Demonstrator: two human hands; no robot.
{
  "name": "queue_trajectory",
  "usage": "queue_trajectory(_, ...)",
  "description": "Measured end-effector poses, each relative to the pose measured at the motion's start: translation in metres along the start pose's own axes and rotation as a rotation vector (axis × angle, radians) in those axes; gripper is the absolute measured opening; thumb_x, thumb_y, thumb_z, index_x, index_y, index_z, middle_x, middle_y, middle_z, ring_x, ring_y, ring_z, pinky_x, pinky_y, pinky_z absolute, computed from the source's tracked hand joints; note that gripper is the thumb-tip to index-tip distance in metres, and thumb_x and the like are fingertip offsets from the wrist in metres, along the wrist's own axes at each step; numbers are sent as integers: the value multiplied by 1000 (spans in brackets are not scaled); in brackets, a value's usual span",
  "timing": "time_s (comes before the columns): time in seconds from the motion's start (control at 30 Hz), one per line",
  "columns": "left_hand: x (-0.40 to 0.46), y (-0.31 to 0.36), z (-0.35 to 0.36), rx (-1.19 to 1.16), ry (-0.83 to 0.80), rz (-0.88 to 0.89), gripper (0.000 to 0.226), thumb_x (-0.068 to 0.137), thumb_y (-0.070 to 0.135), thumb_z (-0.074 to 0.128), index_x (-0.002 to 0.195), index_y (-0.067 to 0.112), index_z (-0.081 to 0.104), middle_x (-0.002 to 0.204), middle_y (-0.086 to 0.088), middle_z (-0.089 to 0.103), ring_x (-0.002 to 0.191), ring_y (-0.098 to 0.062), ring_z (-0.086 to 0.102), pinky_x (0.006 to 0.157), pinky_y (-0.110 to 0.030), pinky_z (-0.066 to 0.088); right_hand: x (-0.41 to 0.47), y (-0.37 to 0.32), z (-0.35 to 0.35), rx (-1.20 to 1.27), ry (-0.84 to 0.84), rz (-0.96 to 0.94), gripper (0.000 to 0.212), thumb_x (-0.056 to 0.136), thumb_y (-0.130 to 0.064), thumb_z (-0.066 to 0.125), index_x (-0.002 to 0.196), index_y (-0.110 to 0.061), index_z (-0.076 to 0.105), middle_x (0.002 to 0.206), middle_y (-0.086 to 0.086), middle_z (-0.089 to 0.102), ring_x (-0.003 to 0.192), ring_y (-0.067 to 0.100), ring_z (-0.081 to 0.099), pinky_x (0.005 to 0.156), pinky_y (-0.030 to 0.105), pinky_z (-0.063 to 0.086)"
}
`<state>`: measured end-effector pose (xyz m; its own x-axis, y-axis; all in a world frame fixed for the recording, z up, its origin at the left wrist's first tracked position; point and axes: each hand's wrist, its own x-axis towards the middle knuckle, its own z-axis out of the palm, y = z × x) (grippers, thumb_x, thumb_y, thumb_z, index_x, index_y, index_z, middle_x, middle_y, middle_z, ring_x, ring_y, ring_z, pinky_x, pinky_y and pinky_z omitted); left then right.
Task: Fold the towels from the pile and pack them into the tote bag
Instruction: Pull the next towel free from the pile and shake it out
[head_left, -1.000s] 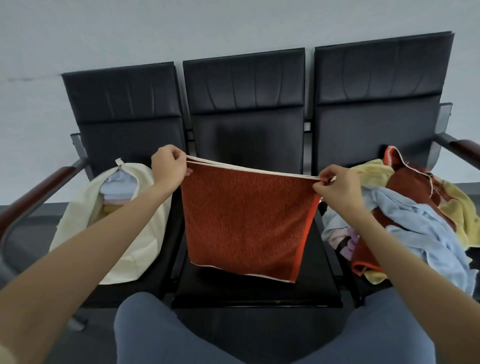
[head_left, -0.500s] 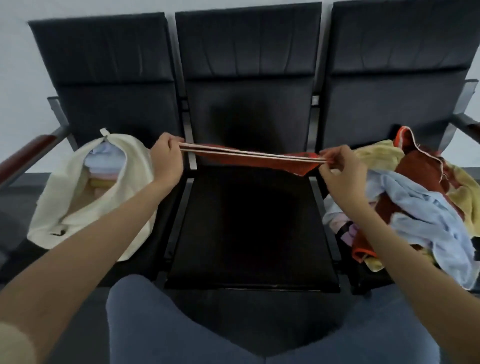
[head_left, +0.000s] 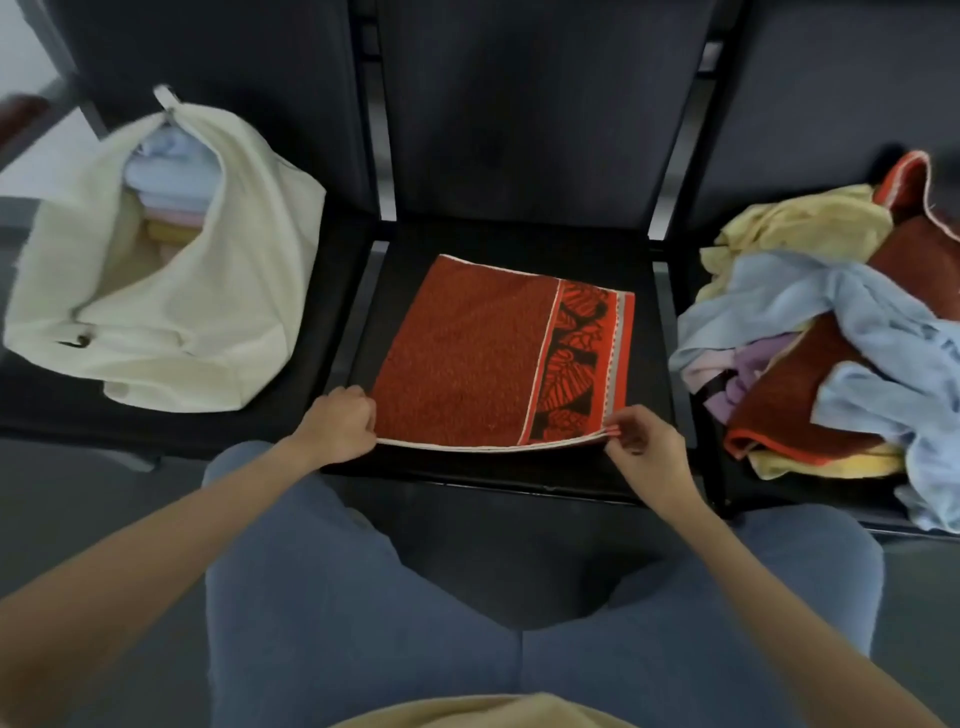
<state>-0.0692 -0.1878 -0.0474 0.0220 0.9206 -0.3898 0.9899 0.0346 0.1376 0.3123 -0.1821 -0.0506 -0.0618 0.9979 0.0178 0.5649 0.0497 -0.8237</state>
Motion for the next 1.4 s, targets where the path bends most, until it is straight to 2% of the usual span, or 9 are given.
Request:
queue_trajectory(0.07,-5,22,-1,113,68,40,19,74,17,60,92,19,66,110,-2,55,106,-24,49,86,-35,39,0,0,0,104,16,40,31,75,11,66,87,-16,61,78,0,66,67,9,60,63,14,48)
queue_trajectory(0.27,-4,124,15,-182,85,441,53,77,41,69,124,22,54,125,3,51,115,-17,43,97,-36,36,-3,-1,-5,259,-10,102,25,77,11,70,88,-10,63,81,10,68,71,17,63,71,31,56)
queue_trajectory(0.5,23,193,24,-439,169,566,30,85,20,68,114,12,63,110,-3,63,105,-20,56,90,-35,45,-1,-8,-16,320,-88,152,26,75,18,67,94,1,62,88,18,69,72,18,66,70,27,56)
queue_trajectory(0.67,20,198,22,-470,293,545,20,92,13,59,111,8,55,108,-4,63,96,-20,60,78,-34,48,16,3,-15,341,174,365,22,89,2,56,110,-5,51,90,10,63,53,4,61,44,16,44)
queue_trajectory(0.8,13,197,14,-448,311,516,16,98,26,52,99,10,50,93,-4,61,77,-22,60,62,-30,41,60,13,-1,516,45,665,28,98,-29,50,113,-6,46,98,13,61,63,19,68,50,24,55)
queue_trajectory(0.93,5,191,0,-602,164,381,22,92,24,58,73,20,48,70,4,56,64,-17,55,60,-30,38,109,0,9,492,78,654,29,92,-40,56,91,-12,52,83,6,62,58,12,61,50,24,48)
queue_trajectory(1.03,2,183,-9,-771,31,252,37,86,14,60,55,22,42,54,8,46,51,-7,44,54,-22,34,138,-4,9,552,134,721,54,84,-54,63,110,-14,39,79,1,55,62,10,54,54,25,44)
queue_trajectory(1.13,-2,177,-13,-827,-53,196,35,81,13,59,51,21,43,53,5,45,52,-9,44,55,-27,35,154,-2,5,540,166,755,63,82,-55,65,119,-11,41,71,-1,48,52,7,43,42,19,35)
queue_trajectory(1.4,-16,175,-9,-626,-111,353,35,82,14,64,51,12,49,46,10,44,44,-5,41,50,-18,32,165,4,2,429,74,755,54,79,-58,64,105,-16,41,76,0,50,60,9,45,53,23,34)
